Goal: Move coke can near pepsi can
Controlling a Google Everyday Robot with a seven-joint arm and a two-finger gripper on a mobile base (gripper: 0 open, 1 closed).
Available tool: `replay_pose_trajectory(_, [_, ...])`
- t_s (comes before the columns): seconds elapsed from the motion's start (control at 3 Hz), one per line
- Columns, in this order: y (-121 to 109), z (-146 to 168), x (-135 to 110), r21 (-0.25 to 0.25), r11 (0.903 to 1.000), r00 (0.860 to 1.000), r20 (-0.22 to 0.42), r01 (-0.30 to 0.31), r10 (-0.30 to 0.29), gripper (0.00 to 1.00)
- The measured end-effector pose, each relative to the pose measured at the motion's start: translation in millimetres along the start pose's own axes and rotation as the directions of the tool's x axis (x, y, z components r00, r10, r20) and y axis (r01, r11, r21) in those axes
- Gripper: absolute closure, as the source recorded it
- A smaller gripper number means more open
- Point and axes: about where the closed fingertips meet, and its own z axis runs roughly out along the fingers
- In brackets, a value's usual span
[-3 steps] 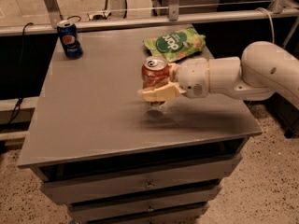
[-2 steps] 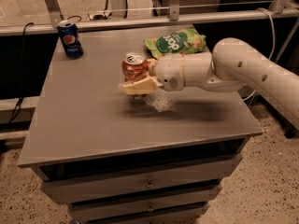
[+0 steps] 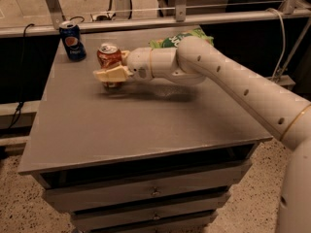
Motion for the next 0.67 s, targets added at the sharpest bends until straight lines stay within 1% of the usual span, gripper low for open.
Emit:
replay_pose_trajectory(0.33, [-24, 45, -25, -0.007, 0.9999, 0.999, 0.041, 0.015, -0.015, 1.0])
replay_pose_trajectory(0.67, [-52, 86, -41, -0.001, 0.9987, 0.998, 0.026, 0.052, -0.052, 1.0])
